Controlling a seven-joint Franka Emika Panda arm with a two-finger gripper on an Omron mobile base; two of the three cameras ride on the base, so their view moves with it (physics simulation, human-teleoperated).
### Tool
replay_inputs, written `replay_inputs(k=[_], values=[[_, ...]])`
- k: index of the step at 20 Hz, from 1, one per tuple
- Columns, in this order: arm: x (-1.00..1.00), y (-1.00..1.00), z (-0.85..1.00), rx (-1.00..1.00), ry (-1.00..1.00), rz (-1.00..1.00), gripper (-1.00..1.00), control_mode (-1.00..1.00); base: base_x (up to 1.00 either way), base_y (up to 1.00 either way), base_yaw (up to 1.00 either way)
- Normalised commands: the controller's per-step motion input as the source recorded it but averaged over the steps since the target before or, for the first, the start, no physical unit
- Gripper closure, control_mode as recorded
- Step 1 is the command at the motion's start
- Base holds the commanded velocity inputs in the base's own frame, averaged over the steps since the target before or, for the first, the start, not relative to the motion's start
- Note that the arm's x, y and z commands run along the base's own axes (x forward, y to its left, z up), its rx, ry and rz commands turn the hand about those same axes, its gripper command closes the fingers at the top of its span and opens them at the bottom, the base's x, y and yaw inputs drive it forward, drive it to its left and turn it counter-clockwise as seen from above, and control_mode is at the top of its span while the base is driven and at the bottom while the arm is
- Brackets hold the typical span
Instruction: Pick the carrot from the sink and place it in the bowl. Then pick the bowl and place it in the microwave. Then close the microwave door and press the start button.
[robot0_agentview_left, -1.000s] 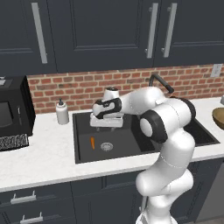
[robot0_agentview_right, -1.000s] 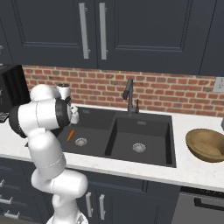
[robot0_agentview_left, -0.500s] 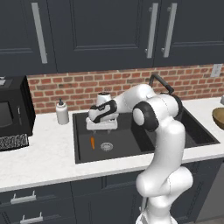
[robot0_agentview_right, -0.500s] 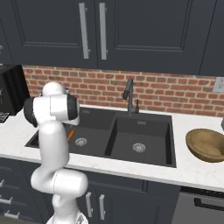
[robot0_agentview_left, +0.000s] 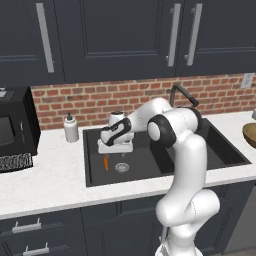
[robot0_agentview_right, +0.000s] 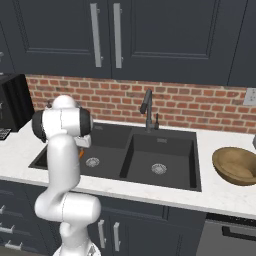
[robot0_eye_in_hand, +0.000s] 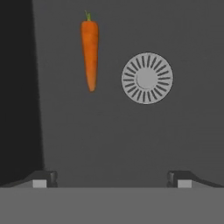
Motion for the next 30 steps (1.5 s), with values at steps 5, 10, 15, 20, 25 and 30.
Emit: replay_inputs(k=[5,10,15,20,25,30], values=[[0.09,0.03,-0.30,0.03,0.00,0.00,-1.00,-1.00,0.00,0.00,0.00],[0.13,0.07,-0.21,0.03,0.00,0.00,-1.00,-1.00,0.00,0.00,0.00],[0.22,0.09,-0.09,0.00,0.00,0.00,-1.00,-1.00,0.00,0.00,0.00],[0.32,0.08,-0.14,0.00,0.00,0.00,-1.00,-1.00,0.00,0.00,0.00],[0.40,0.16,-0.21,0.00,0.00,-0.01,-1.00,-1.00,0.00,0.00,0.00],[0.37,0.16,-0.26,0.00,0.00,0.00,-1.00,-1.00,0.00,0.00,0.00]])
